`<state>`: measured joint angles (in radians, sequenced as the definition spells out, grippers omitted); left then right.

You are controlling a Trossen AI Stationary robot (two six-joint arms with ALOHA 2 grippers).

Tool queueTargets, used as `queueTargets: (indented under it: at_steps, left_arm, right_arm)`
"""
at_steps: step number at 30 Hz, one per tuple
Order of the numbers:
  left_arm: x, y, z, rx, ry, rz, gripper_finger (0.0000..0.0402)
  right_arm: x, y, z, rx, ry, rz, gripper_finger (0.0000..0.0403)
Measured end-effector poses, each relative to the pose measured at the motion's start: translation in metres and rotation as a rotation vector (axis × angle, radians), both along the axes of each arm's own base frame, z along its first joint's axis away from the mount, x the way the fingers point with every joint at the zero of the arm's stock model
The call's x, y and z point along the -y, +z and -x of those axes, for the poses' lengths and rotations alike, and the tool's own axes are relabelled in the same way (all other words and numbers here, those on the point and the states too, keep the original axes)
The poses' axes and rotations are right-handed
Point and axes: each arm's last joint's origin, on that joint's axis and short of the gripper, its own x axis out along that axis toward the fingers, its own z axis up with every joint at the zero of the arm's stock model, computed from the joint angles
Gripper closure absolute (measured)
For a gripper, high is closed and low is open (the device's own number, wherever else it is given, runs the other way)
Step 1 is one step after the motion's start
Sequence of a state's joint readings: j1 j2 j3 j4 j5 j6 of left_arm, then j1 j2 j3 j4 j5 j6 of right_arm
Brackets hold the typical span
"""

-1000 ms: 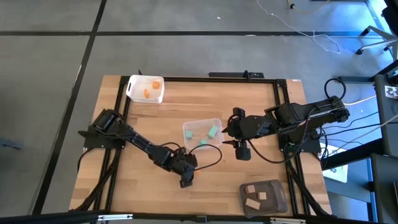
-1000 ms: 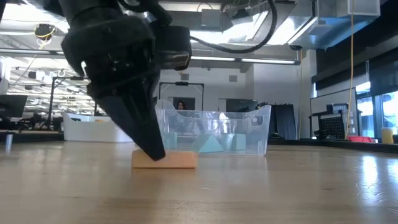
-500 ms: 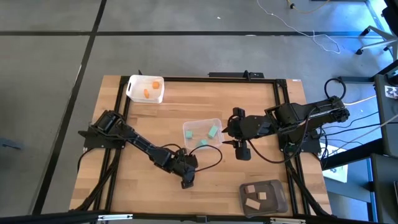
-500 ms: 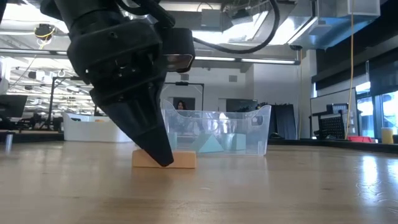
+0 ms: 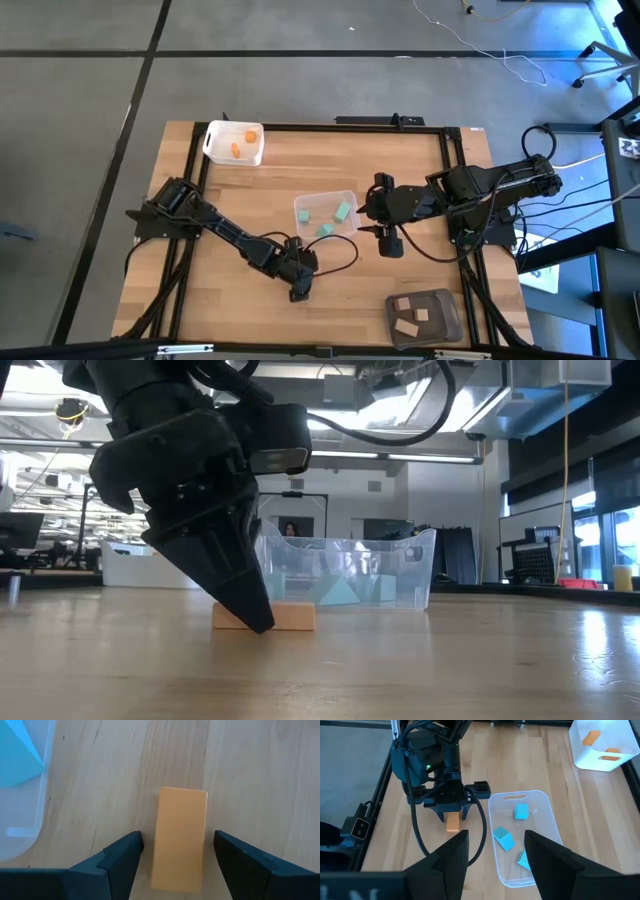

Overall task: Sort & place blocks by color
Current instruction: Put the yellow block into the white bin

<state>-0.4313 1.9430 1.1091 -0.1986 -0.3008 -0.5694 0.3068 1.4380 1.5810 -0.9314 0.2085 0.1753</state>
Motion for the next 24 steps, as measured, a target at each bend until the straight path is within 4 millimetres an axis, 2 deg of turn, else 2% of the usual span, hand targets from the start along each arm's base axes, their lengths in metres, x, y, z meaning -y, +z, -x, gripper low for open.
queueTargets:
  at_steps: [4, 11, 24]
  left_arm:
    - [-0.0001, -0.0001, 0.0002, -0.002, 0.004, 0.002, 0.0181]
    - [-0.0002, 0.0, 0.0, -0.011, 0.034, 0.059, 0.0279]
    - [0.0006, 0.0014, 0.0006, -0.016, 0.187, 0.21, 0.028]
  right_arm:
    - [0.0, 0.0, 0.0, 0.0, 0.0, 0.0, 0.021]
    - [0.0, 0.0, 0.0, 0.0, 0.0, 0.0, 0.021]
    - [0.0, 0.0, 0.0, 0.0, 0.0, 0.0, 0.021]
